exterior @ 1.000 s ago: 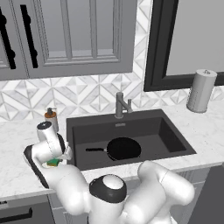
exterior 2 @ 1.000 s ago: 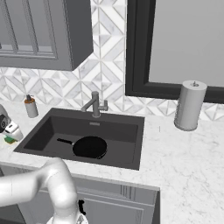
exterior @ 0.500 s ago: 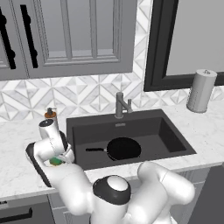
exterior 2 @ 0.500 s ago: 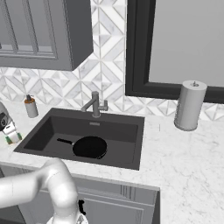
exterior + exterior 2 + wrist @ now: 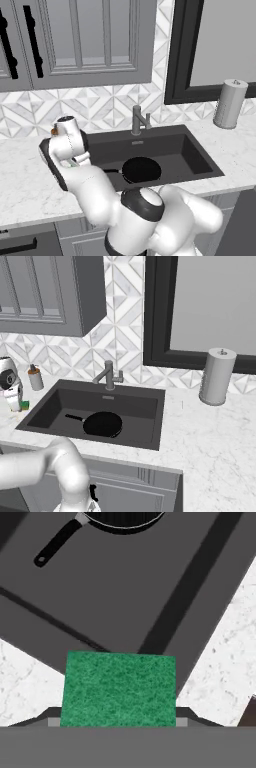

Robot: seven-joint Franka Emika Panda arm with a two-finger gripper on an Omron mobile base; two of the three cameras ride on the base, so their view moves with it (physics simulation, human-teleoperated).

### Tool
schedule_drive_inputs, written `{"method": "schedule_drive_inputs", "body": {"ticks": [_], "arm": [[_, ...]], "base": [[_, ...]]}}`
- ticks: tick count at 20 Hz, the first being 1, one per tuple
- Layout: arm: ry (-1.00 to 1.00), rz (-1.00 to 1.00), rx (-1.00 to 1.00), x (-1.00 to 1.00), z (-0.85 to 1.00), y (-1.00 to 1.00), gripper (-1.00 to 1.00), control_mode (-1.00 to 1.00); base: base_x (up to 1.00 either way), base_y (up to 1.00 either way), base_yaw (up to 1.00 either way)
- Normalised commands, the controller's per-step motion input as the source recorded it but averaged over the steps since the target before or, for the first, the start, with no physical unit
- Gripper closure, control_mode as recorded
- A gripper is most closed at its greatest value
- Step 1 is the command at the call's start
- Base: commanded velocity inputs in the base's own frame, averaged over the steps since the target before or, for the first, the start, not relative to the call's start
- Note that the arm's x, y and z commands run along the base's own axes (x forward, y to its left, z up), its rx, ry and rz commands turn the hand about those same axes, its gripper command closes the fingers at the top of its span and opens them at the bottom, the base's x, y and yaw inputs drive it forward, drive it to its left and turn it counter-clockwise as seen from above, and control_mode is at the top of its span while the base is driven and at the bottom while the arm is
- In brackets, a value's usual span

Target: Pick the pan and sponge and place them into the sink. Then turn on the water.

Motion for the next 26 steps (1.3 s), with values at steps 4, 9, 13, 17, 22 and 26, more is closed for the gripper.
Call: {"method": "schedule_drive_inputs", "body": {"ticks": [4,9,13,17,22,26], "arm": [[0.00,-0.19,0.00,-0.28,0.00,-1.00,1.00,-1.00],[0.00,-0.05,0.00,-0.14,-0.05,-1.00,1.00,-1.00],[0.00,0.00,-0.03,-0.01,-0.03,-0.97,1.00,-1.00],[0.00,0.01,-0.05,0.05,-0.07,-0.55,1.00,-1.00],[0.00,0.03,-0.08,0.34,-0.09,-0.10,1.00,-1.00],[0.00,0.02,-0.07,0.28,-0.13,-0.17,1.00,-1.00]], "base": [[0.00,0.00,0.00],[0.00,0.00,0.00],[0.00,0.00,0.00],[0.00,0.00,0.00],[0.00,0.00,0.00],[0.00,0.00,0.00]]}}
